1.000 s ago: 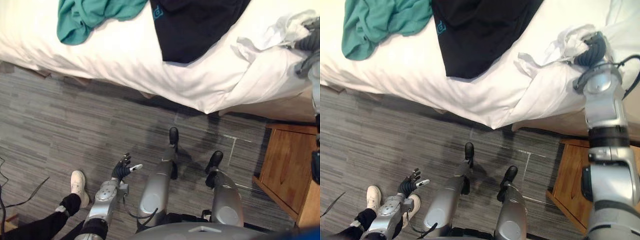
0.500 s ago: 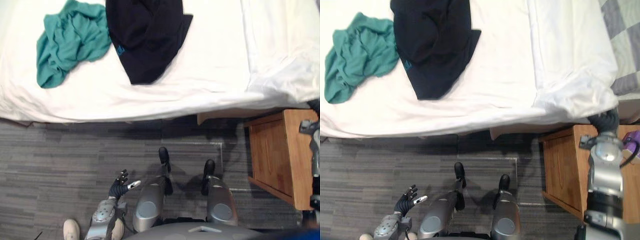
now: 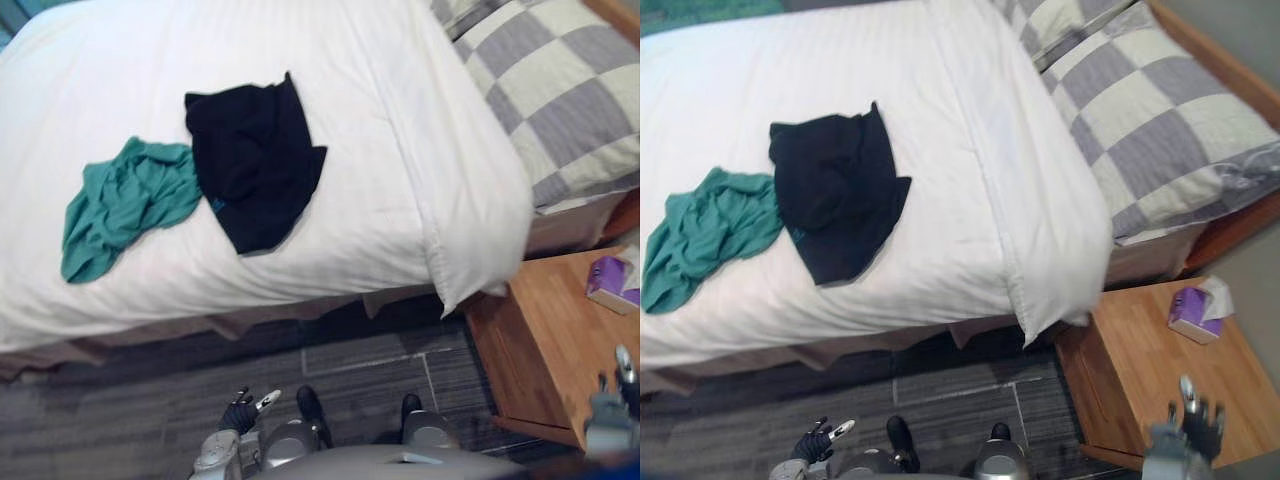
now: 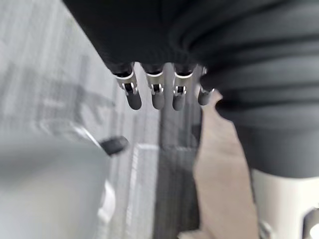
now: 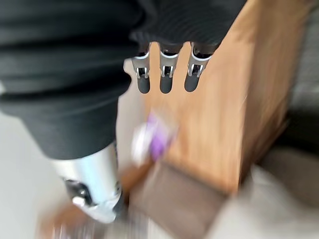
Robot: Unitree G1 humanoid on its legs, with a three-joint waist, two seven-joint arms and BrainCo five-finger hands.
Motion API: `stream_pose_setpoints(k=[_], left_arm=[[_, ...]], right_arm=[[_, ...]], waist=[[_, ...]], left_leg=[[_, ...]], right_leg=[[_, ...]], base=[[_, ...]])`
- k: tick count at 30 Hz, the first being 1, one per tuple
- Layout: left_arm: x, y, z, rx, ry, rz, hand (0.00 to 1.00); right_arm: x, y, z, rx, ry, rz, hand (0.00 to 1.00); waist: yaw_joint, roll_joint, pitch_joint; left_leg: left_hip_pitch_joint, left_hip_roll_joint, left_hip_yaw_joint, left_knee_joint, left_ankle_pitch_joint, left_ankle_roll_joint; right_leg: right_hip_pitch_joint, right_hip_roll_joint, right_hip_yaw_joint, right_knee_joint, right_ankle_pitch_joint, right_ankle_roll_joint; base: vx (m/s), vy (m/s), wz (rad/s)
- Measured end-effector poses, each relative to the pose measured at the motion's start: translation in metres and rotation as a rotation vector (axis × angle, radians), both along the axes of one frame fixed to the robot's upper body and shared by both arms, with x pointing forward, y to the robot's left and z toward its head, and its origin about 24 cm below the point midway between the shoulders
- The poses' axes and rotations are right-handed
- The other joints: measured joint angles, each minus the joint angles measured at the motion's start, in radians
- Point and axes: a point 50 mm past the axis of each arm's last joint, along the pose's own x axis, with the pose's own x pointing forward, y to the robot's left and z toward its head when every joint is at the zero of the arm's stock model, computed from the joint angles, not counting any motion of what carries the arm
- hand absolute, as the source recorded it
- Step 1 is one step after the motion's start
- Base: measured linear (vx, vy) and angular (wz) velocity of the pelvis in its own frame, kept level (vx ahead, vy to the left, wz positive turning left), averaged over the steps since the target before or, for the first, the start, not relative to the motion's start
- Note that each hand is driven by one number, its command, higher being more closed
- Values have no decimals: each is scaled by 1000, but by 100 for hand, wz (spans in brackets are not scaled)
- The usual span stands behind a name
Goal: Tidy the bed and pick cloth on bed and put in laundry
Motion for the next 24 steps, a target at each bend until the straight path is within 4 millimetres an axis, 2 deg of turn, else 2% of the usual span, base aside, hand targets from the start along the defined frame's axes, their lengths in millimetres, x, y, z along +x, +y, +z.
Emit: stream_pose_setpoints(k=[2, 6, 10, 13, 17, 18, 19, 24], left_arm=[[4, 0, -2, -31, 3, 55, 0], [-1, 4, -5, -44, 26, 113, 0], [-6, 3, -8, -59, 46, 142, 0], [-9, 4, -9, -63, 55, 177, 0], [-13, 5, -11, -61, 71, 205, 0], [-15, 5, -13, -65, 82, 206, 0], [-23, -5, -18, -69, 105, 220, 0], [-23, -6, -18, -70, 104, 222, 0]], right_arm=[[-26, 23, -25, 112, 95, -43, 0], [-48, 43, -45, 200, 162, -36, 0], [-46, 46, -46, 165, 139, 94, 0], [-51, 55, -53, 180, 184, 171, 0], [-54, 64, -60, 202, 230, 265, 0], [-55, 67, -62, 207, 241, 287, 0], [-40, 83, -72, 251, 248, 456, 0], [-40, 83, -72, 251, 248, 456, 0]], waist=[[2, -6, -7], [3, -5, -30], [6, -14, -38], [23, -27, -62], [29, -30, -67], [29, -26, -65], [56, 17, -74], [56, 20, -72]], left_leg=[[28, 0, 18, 0, -10, -2], [52, -8, 44, 0, -23, -3], [69, -15, 63, 0, -31, -2], [82, -17, 65, -1, -38, -6], [89, -22, 58, -1, -40, -13], [96, -23, 57, -1, -43, -15], [131, -19, 27, -1, -56, -32], [131, -17, 28, -1, -57, -32]], right_leg=[[21, -2, 1, 0, -2, 0], [34, -11, 2, 0, -8, 1], [42, -14, 5, -2, -12, -3], [63, -13, 4, -20, -18, -12], [76, -14, 2, -29, -18, -12], [84, -15, 2, -33, -18, -13], [133, 0, -19, -50, -44, -20], [134, 1, -19, -49, -44, -20]], base=[[51, 8, -19], [31, 18, -12], [20, 14, -11], [19, -3, -3], [51, -7, 2], [40, -3, 2], [0, 0, 0], [0, 0, 0]])
